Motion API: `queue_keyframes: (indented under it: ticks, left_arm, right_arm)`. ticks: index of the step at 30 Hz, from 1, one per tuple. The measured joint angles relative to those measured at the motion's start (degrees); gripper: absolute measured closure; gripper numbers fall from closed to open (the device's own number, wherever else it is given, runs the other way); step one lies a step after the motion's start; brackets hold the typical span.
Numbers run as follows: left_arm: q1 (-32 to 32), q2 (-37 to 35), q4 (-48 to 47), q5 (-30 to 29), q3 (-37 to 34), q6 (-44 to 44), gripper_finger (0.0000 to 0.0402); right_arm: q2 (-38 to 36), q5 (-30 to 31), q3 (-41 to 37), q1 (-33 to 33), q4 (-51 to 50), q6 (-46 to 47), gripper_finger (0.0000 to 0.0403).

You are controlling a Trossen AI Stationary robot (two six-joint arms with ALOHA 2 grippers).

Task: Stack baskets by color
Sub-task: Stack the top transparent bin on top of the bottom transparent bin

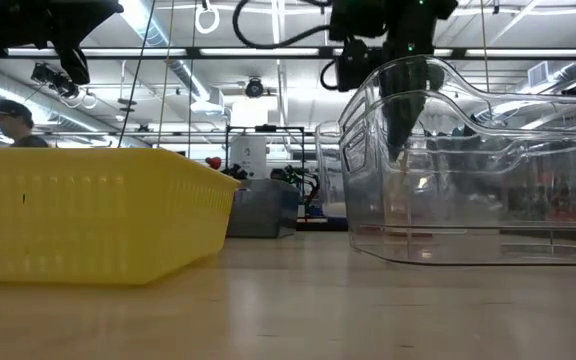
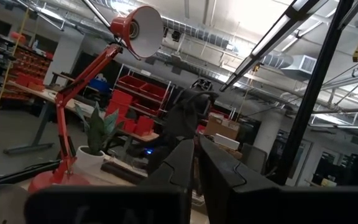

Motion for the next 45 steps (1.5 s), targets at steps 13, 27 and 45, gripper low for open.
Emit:
queue_keyframes:
  ticks: [13,27,45]
  left_arm:
    - [0.00,0.00,0.00,0.00,0.00,0.00,0.0372]
    - [0.00,0.02,0.20,0.00,0.00,0.00,0.0370]
    - [0.00,0.02,0.22,0.00,0.00,0.07,0.0368]
  right_arm:
    - [-0.13,6.71,12.42,6.31,-11.17,0.20,0.0399]
    - [-1.51,13.75,20.44,19.26,-16.58,10.52,0.0398]
    - [-1.51,16.85,20.44,33.97,-15.82,24.04,0.0397]
